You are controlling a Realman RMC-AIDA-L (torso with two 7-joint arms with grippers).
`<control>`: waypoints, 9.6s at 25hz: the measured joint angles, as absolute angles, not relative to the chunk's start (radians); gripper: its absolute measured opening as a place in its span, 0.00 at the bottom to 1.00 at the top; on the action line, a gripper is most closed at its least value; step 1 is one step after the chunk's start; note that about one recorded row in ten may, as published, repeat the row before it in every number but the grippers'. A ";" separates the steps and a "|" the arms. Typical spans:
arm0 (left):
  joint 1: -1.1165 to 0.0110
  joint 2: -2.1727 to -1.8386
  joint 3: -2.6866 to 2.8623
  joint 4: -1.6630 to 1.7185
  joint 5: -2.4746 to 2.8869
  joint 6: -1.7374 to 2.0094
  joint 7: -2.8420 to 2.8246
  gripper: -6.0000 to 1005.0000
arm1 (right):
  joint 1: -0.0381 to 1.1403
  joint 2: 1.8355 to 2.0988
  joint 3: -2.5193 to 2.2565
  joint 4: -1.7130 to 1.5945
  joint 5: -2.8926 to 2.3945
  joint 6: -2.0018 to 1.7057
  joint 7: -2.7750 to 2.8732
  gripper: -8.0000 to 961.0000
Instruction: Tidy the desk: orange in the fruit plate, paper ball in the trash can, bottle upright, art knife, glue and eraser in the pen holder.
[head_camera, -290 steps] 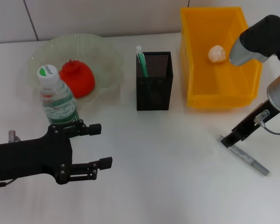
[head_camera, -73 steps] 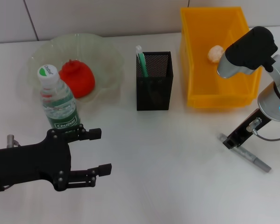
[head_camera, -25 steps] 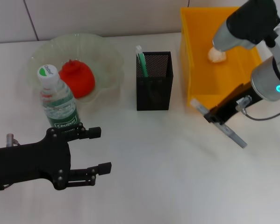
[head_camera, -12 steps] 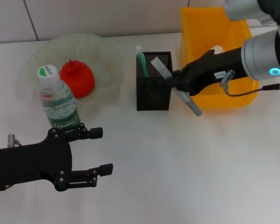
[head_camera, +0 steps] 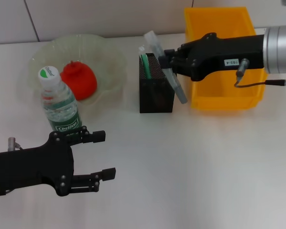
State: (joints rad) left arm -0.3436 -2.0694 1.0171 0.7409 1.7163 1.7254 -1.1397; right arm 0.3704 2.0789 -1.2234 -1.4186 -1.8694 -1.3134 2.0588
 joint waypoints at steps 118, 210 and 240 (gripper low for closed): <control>-0.369 -2.061 1.016 0.665 1.704 1.764 -1.073 0.81 | 0.590 2.083 -1.028 -0.563 -1.535 -1.198 1.085 0.80; -0.409 -2.066 1.002 0.727 1.786 1.711 -1.091 0.81 | 0.255 2.085 -1.117 -1.105 -1.819 -1.667 1.373 0.82; -0.421 -2.066 1.002 0.729 1.786 1.738 -1.101 0.81 | 0.251 2.086 -1.118 -1.090 -1.819 -1.666 1.350 0.82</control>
